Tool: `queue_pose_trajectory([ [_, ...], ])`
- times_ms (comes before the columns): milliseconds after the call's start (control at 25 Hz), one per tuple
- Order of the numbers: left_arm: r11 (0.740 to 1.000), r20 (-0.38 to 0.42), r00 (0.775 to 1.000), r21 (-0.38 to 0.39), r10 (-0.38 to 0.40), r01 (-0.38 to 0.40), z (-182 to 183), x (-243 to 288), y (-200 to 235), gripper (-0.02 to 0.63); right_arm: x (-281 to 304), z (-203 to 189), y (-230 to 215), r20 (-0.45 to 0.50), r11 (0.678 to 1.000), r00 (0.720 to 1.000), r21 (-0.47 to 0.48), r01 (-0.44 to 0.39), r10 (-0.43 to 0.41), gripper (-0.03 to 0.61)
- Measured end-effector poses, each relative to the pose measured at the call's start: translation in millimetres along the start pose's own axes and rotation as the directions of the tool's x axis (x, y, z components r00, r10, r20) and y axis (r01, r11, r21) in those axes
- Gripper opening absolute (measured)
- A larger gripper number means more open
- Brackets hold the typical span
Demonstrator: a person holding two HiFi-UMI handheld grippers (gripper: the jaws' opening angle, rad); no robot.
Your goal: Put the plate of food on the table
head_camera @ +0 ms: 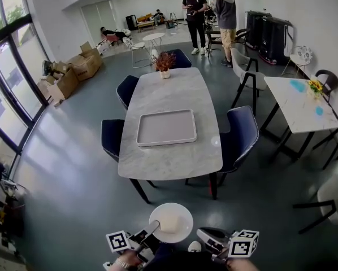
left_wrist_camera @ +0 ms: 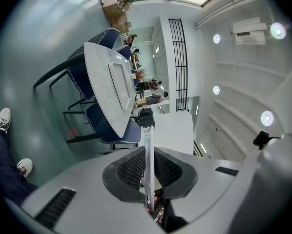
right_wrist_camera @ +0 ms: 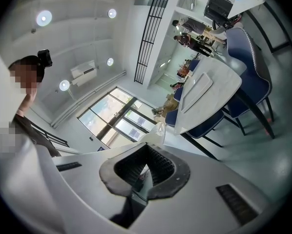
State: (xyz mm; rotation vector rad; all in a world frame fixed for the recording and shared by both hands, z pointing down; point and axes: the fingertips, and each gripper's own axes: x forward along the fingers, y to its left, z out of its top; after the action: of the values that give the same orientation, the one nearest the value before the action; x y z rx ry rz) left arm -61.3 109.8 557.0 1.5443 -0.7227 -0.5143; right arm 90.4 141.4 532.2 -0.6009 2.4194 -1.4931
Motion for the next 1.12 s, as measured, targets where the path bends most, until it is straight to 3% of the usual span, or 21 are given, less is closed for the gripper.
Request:
queue_pose_trajectory([
  [360,1.000,-0.007,1.000,0.002,-0.004,0.004,15.0,8.5,3.7,0.035,4.3,12.1,-4.6,0.007,0.999,1.000,-0.030,0.026,-0.026,0.011],
  [560,1.000,-0.007,1.000,-0.022,-0.010,0.009,35.1,14.6,4.2,0.035,15.7,14.4,-12.7,0.024,0.999,0.999,0.009,0.043,-0.043,0.011],
  [1120,0.999,-0.071,0.997,-0.032,-0.038,0.036,155.6,48.9,11.8,0.035,105.9,65.6,-27.7,0.100,0.992,0.987,-0.002,0.128,-0.127,0.011],
])
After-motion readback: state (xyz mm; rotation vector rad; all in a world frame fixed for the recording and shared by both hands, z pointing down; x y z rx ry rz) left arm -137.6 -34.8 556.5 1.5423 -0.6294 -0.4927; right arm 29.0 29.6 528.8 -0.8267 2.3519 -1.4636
